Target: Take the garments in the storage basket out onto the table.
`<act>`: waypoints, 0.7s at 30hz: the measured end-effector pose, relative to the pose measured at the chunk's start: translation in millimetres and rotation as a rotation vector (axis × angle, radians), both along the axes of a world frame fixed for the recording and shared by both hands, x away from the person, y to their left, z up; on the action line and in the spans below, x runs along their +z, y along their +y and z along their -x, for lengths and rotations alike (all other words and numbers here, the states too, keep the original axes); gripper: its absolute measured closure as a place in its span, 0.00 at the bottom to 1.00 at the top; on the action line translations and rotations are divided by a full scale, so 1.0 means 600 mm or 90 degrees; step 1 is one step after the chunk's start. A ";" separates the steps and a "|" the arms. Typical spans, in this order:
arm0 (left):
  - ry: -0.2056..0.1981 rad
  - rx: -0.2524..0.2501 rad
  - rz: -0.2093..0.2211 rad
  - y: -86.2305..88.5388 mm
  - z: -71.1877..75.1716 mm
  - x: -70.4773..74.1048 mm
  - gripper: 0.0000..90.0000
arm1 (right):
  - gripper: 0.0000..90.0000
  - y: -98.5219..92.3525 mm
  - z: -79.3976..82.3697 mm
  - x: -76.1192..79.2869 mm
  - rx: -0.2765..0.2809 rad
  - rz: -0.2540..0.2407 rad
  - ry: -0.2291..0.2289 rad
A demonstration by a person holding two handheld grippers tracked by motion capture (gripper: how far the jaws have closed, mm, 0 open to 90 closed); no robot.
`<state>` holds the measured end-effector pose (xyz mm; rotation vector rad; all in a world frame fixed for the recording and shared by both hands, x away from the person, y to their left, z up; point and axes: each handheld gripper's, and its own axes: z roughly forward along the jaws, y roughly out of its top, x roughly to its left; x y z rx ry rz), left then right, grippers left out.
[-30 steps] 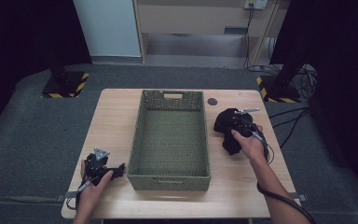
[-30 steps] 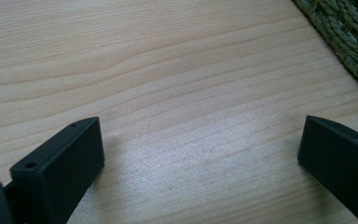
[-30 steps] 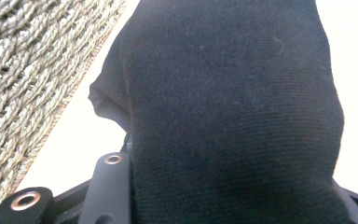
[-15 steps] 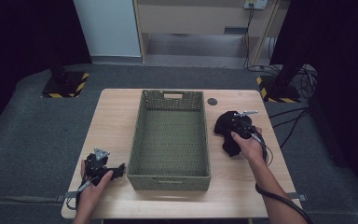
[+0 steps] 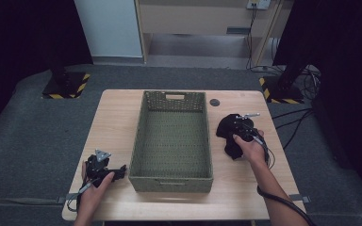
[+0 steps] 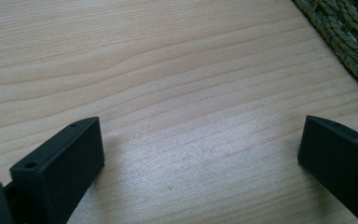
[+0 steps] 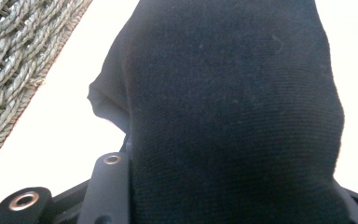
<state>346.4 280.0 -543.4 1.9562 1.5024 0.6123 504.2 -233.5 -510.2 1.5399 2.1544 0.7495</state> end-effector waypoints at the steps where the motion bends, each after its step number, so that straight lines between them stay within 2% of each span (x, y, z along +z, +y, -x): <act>1: 0.000 0.000 0.000 0.000 0.000 0.000 0.00 | 0.60 0.000 0.000 0.000 0.000 0.000 0.000; 15: 0.000 0.000 0.000 0.000 0.000 0.000 0.00 | 0.56 -0.004 0.000 -0.006 -0.002 0.003 0.001; 19: 0.000 0.000 0.000 0.000 0.000 0.000 0.00 | 0.51 -0.003 0.002 -0.007 0.000 0.004 0.000; 21: 0.000 0.000 0.000 0.000 0.000 0.000 0.00 | 0.45 -0.003 0.003 -0.006 0.000 0.003 0.000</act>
